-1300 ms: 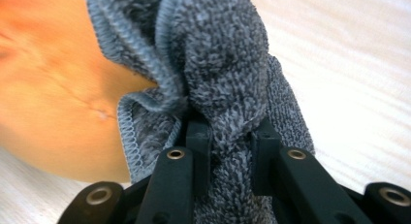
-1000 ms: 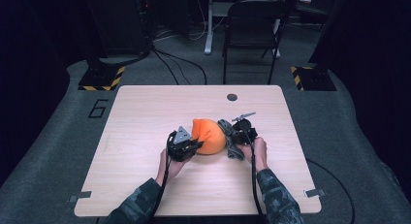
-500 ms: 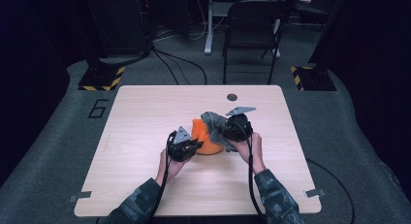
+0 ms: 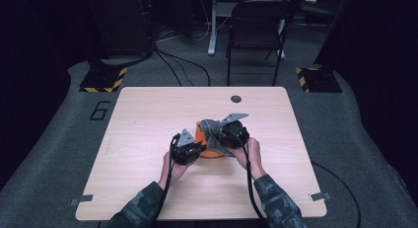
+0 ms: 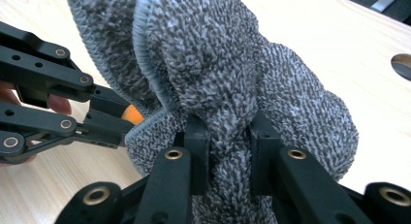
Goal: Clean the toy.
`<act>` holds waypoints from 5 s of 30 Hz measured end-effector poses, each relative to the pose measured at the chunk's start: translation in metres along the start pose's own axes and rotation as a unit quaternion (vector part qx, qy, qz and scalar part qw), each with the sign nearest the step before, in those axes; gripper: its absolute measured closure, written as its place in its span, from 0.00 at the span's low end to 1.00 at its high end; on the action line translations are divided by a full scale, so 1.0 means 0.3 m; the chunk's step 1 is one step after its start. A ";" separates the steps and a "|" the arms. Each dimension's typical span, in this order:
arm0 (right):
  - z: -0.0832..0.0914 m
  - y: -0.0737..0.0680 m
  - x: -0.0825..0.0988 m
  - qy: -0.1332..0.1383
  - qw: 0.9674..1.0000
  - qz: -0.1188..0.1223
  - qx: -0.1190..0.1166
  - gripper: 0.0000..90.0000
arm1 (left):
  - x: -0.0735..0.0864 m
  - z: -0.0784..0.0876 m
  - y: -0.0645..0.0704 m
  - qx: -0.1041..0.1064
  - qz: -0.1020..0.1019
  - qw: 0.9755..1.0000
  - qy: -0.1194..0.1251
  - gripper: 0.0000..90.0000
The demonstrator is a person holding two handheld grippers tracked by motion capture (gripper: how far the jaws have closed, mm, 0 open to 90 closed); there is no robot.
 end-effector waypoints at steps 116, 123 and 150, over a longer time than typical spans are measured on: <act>-0.029 0.112 0.041 -0.014 0.999 -0.043 0.030 0.84 | 0.008 -0.002 -0.011 -0.032 -0.022 0.998 -0.041 0.27; -0.031 0.112 0.040 -0.011 0.999 -0.042 0.027 0.84 | 0.016 -0.011 -0.011 -0.042 -0.035 0.997 -0.045 0.35; 0.033 -0.035 -0.022 0.030 1.000 0.006 0.004 0.84 | -0.007 0.018 -0.004 -0.002 0.008 1.000 -0.004 0.83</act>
Point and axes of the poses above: each handheld gripper's, and its own axes: z roughly backward along the jaws, x roughly out of its underside, y roughly to its right, the point moved 3 cm from there along -z, roughly forward along the jaws, and after that the axes turned 7 degrees about -z, right-handed, at the moved point
